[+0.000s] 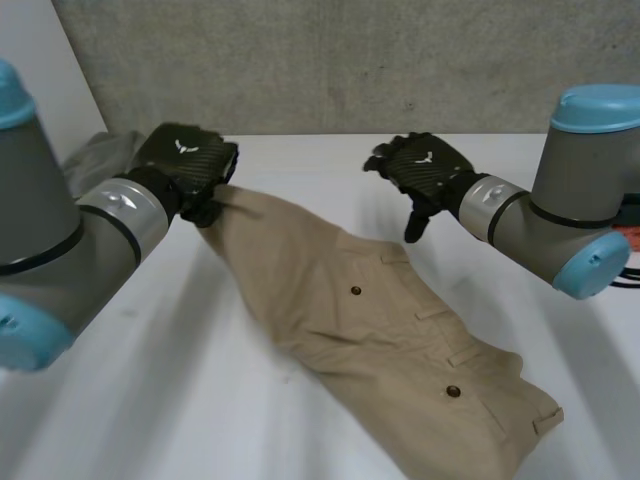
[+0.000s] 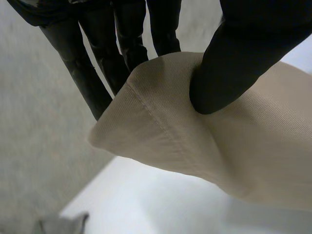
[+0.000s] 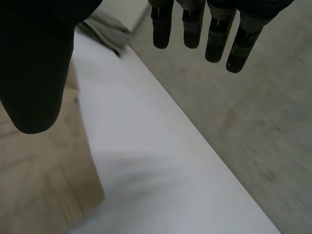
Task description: Fold the laundry.
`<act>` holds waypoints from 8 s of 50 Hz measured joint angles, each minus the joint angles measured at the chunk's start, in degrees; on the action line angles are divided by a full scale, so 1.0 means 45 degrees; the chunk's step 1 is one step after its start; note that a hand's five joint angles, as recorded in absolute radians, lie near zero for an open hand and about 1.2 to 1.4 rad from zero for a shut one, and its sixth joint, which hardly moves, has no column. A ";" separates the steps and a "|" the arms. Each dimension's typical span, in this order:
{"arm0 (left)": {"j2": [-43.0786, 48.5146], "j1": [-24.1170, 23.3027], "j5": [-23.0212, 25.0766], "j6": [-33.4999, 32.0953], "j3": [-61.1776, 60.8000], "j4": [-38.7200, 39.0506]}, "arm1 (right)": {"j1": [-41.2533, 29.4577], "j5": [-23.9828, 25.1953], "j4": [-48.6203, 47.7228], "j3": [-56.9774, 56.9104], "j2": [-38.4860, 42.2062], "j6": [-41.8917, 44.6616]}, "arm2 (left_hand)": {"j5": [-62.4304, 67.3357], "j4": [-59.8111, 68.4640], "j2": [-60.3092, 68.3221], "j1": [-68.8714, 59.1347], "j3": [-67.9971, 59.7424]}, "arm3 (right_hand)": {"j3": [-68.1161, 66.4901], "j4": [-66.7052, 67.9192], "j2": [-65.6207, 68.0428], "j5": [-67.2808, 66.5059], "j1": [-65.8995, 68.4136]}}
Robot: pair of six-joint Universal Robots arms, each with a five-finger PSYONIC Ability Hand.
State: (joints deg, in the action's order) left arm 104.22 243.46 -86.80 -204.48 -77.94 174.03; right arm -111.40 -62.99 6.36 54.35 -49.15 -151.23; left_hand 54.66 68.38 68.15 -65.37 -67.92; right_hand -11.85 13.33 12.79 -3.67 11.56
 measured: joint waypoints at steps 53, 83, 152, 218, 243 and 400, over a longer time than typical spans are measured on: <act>0.1377 -0.0784 -0.1628 -0.3241 0.1562 0.8103 | -0.0226 -0.2627 -0.9366 0.2025 -0.3627 -0.1956 | 0.0000 0.0100 0.0041 0.0000 -0.0039 | -1.2596 1.2151 1.1968 -1.1506 0.9881; 0.1134 -0.1421 -0.1751 -0.4658 -0.5465 0.5293 | -0.0274 -0.2552 -0.0550 0.6434 -0.2716 0.1998 | 0.0000 0.0104 0.0066 0.0000 -0.0076 | -1.2698 1.2200 1.1968 -1.1567 0.9902; 0.5144 -0.1833 -0.2218 -0.4438 -0.0081 1.0803 | 0.0508 -0.4314 -0.1433 0.4311 -0.1805 -0.1046 | -1.1587 -1.2631 -1.2590 1.2108 1.2437 | -0.0007 0.0006 -0.0009 -0.0003 0.0006; 0.2118 -0.1591 -0.2217 -0.1092 -0.2103 0.9669 | -0.2398 -0.0067 -0.5063 0.5219 -0.1431 0.3067 | -1.1587 -1.2631 -1.2591 1.2108 1.2437 | 0.0002 -0.0005 -0.0023 -0.0008 0.0000; 0.7795 -0.3298 -0.0492 0.2445 0.5754 0.2253 | 0.0690 -0.1683 0.0336 0.1852 -0.0394 -0.5737 | -1.1587 -1.2597 -1.2564 1.2067 1.2415 | 0.0002 -0.0005 -0.0023 -0.0002 0.0000; 0.1420 -0.1755 0.2496 0.3445 0.3594 -0.0701 | 0.8153 0.2743 -1.0655 -0.6046 0.4380 -0.5685 | -1.1588 -1.2631 -1.2591 1.2107 1.2437 | -1.1849 1.2222 1.2004 -1.1017 0.9076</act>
State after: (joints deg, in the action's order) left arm 110.61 235.56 -75.57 -188.97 -61.77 170.88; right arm -74.71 -50.64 -41.58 27.14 -29.44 -176.81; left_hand 2.51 11.55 11.49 -10.89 -11.95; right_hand -65.17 68.33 66.81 -53.24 52.40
